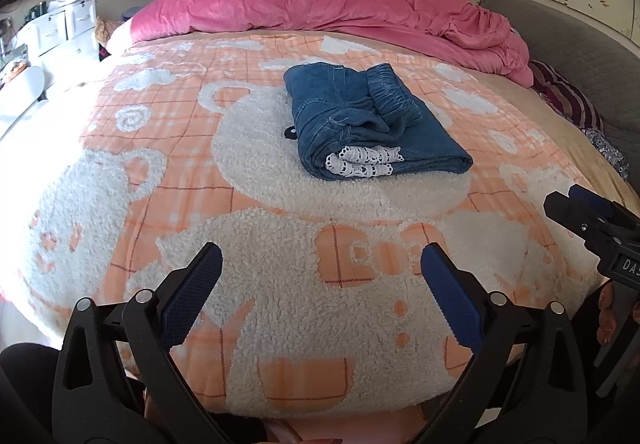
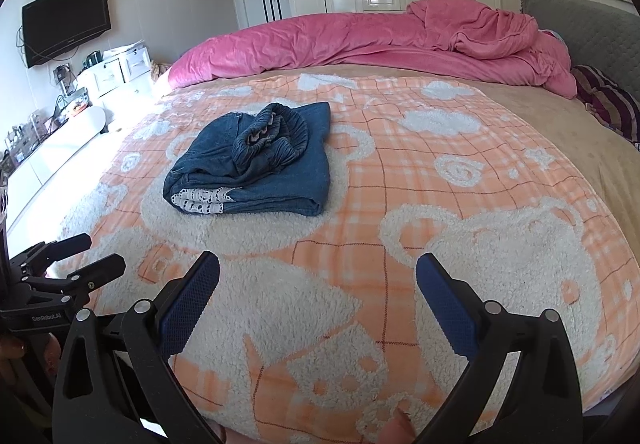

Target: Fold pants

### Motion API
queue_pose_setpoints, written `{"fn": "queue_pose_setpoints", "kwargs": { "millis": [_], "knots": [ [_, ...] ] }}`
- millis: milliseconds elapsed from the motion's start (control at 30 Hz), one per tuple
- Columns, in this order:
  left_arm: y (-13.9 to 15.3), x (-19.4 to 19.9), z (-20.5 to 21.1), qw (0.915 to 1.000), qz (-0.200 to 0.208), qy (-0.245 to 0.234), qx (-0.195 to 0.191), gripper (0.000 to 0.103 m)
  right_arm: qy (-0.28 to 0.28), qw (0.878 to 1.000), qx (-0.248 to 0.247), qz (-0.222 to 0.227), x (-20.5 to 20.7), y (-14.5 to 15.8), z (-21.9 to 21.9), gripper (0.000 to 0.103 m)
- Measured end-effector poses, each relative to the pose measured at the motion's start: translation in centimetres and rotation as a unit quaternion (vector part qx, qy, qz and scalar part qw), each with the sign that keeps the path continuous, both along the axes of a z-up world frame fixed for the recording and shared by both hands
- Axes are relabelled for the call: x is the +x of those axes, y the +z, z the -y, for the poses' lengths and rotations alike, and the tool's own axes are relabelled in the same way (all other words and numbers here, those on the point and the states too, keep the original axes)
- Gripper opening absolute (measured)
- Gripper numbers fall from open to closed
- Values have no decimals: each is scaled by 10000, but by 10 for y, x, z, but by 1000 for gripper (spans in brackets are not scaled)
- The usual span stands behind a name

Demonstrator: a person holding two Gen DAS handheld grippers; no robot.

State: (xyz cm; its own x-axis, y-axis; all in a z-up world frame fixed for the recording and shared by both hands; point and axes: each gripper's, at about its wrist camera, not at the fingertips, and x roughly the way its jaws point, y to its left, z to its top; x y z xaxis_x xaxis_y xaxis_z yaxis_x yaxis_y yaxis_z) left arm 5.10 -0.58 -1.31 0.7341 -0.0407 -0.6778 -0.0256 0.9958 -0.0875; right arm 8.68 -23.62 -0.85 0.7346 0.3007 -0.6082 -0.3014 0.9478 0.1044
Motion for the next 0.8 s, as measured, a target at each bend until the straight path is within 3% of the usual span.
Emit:
{"fn": "queue_pose_setpoints", "kwargs": {
  "millis": [800],
  "knots": [
    [3, -1, -2, 10000, -13, 54, -58, 94, -35, 10000, -17, -39, 3, -3, 0, 98]
  ]
}}
